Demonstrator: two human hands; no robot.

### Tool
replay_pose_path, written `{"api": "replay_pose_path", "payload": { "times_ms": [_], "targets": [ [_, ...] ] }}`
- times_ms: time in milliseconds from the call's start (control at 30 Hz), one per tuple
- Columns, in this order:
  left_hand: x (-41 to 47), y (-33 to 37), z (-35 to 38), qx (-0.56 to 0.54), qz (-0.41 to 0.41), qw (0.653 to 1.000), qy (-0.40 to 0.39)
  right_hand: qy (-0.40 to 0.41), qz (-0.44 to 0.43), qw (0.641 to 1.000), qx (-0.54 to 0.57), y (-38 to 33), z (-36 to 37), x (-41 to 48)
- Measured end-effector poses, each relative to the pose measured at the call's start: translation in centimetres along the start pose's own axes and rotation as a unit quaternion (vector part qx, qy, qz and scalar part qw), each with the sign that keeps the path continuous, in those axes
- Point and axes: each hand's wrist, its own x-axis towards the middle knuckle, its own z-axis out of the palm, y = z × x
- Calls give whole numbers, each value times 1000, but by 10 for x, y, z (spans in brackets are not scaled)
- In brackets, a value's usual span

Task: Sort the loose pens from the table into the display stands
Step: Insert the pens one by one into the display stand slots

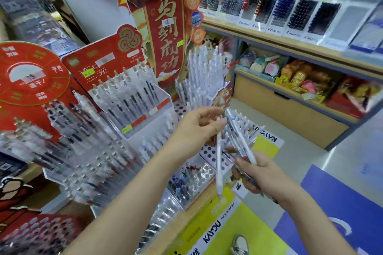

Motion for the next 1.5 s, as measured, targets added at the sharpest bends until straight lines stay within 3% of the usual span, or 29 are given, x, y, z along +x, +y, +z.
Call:
{"api": "replay_pose_path", "payload": {
  "times_ms": [167, 300, 400, 500, 600, 733, 900, 1100, 1233, 1500],
  "targets": [
    [2, 4, 6, -61, 11, 998, -1, -25, -7, 996, -86, 0, -1, -2],
    [2, 3, 5, -42, 49, 998, 13, -30, -14, 994, -101, 3, -4, 1],
    [-1, 15, -7, -95, 74, 989, 85, -21, 0, 993, -112, 13, -9, 0],
    [-6, 24, -29, -65, 101, 986, 118, 43, 32, 998, 13, 25, -17, -4],
    [-9, 19, -28, 23, 90, 994, 56, 81, 33, 987, 139, 26, -24, -5],
    [-5, -4, -1, 38, 51, 998, 11, 67, -21, 994, 88, 9, -11, -2],
    [0, -14, 25, 29, 33, 999, 3, 64, -14, 998, 23, 7, -1, 6],
    [18, -29, 17, -4, 15, 987, 160, 121, 13, 986, 114, 24, -30, -1],
    [25, -52, 31, 62, 20, 988, 140, 164, 11, 968, 188, 37, -48, 2],
    [40, -84, 46, 161, 7, 979, 124, 156, 35, 964, 215, 47, -53, 4]
  ]
}}
